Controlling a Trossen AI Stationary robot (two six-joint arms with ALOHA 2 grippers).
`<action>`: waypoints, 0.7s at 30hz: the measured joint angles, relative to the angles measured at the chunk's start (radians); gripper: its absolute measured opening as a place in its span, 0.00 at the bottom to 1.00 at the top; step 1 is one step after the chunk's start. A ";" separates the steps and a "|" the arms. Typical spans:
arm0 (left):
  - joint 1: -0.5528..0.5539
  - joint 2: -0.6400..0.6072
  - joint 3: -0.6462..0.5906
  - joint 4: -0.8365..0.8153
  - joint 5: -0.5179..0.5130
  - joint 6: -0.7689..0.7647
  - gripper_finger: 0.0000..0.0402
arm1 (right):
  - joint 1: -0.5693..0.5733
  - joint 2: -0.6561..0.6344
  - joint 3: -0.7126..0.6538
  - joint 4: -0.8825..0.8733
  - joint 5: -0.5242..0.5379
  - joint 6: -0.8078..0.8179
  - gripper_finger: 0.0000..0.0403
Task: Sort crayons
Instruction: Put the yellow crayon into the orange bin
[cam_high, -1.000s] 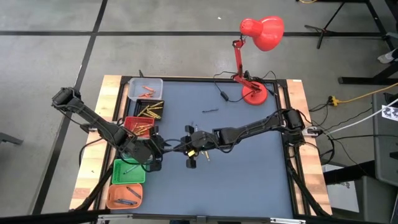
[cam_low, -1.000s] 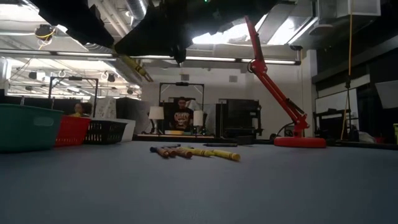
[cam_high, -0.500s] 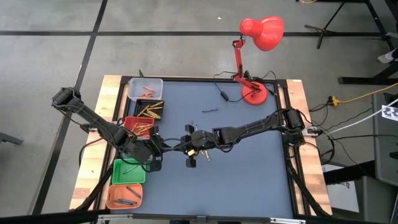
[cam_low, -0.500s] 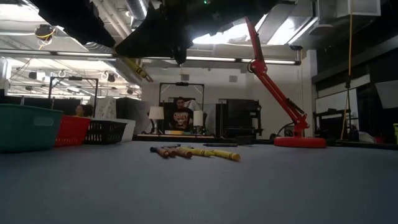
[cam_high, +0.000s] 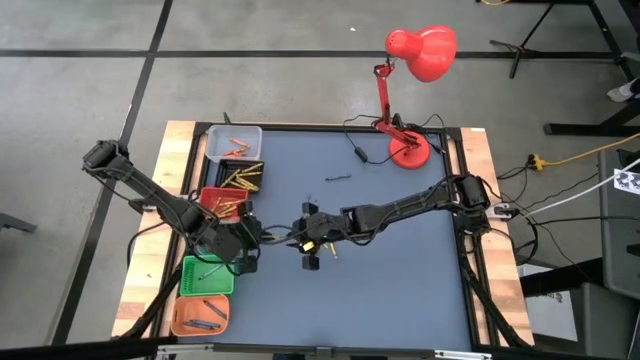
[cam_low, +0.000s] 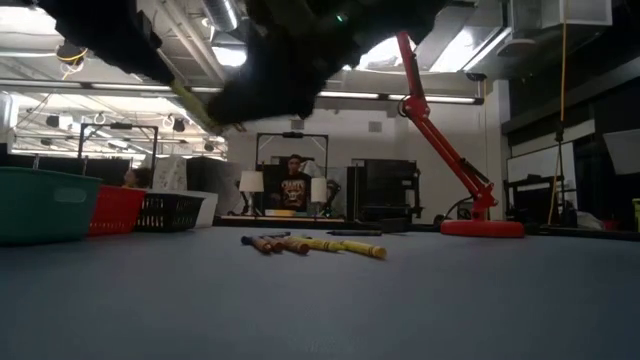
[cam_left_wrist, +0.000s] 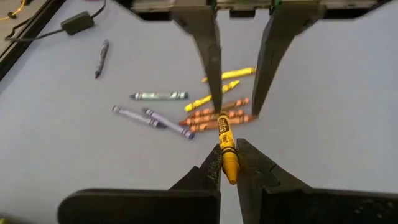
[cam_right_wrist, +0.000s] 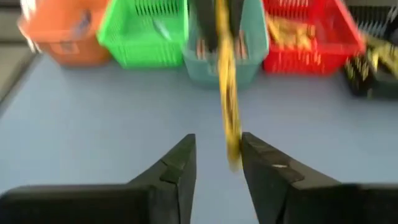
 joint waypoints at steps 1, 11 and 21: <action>0.000 -0.010 0.000 -0.020 0.001 -0.001 0.03 | 0.000 0.000 0.000 -0.034 0.000 0.006 0.32; 0.000 -0.221 0.000 -0.242 -0.015 -0.095 0.03 | 0.000 0.000 0.000 -0.318 -0.001 0.178 0.32; 0.000 -0.370 0.001 -0.629 0.003 -0.400 0.03 | 0.000 0.000 0.000 -0.404 -0.001 0.250 0.32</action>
